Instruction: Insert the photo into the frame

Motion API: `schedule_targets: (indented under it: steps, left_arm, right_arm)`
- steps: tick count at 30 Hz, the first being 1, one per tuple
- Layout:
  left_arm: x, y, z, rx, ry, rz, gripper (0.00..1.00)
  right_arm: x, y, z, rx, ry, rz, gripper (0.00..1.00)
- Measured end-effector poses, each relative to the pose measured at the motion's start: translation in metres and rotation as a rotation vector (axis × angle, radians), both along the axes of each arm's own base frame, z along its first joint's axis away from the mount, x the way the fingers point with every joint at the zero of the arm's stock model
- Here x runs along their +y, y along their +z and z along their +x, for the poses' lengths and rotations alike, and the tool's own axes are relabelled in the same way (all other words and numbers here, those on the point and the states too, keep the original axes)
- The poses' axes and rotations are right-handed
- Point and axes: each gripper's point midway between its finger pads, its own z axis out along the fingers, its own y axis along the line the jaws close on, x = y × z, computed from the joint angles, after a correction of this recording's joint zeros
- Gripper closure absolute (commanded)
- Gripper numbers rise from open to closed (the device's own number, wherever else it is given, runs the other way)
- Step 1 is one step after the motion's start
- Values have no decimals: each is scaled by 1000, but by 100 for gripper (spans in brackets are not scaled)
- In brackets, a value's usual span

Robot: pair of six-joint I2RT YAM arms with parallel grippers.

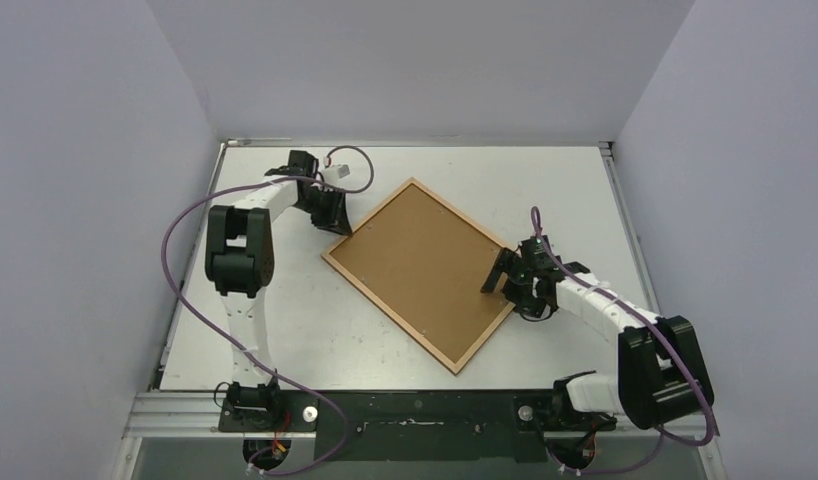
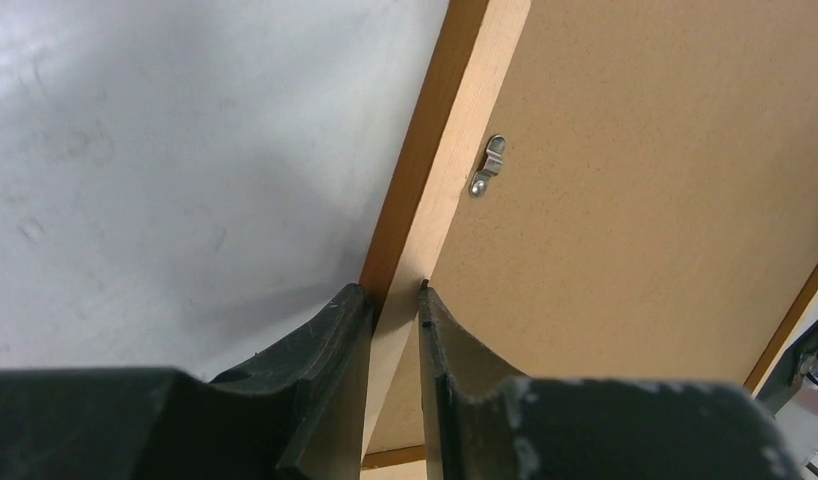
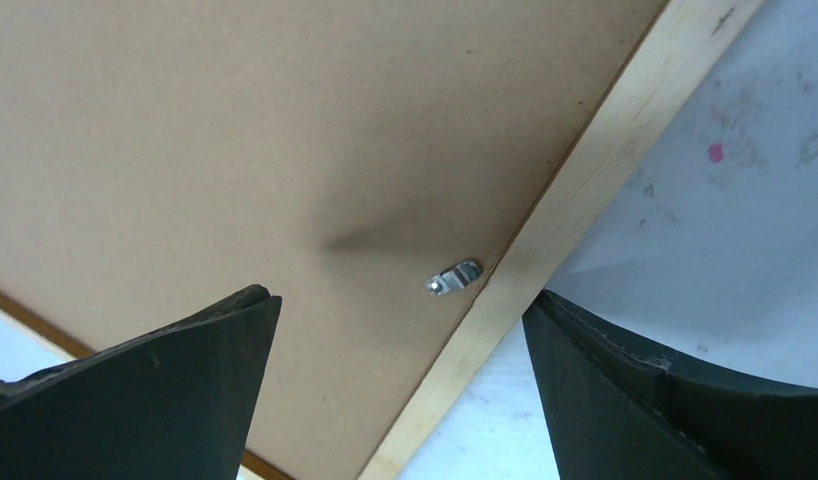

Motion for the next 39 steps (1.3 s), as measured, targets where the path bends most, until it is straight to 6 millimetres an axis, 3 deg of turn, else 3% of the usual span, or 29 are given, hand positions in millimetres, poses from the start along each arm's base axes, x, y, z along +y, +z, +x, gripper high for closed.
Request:
schedule_targets:
  steps: [5,14,17,24,27,30,34,37,39]
  left_arm:
    - [12,-1,-25,22,8,8,83]
    - [22,-2,-60,29,-23,30,82]
    - [24,-2,-78,44,-42,36,81]
    - [21,-4,-124,121,-91,40,75]
    - [15,-5,-140,164,-115,29,72]
    - [11,-1,-148,189,-128,8,71]
    - [11,10,-149,199,-113,-32,70]
    - [13,17,-143,198,-77,-71,71]
    - [13,19,-139,198,-49,-92,74]
  right_arm:
    - [-4,-5,23,19,-16,-22,4]
    - [-19,0,100,-43,-33,-110,4]
    - [-20,-1,129,-74,-24,-129,4]
    - [-17,1,175,-137,2,-145,4]
    - [-18,13,190,-170,3,-167,4]
    - [-15,38,201,-236,0,-175,4]
    - [4,81,200,-340,15,-157,4]
    - [45,106,191,-416,67,-84,4]
    - [80,108,179,-439,118,8,5]
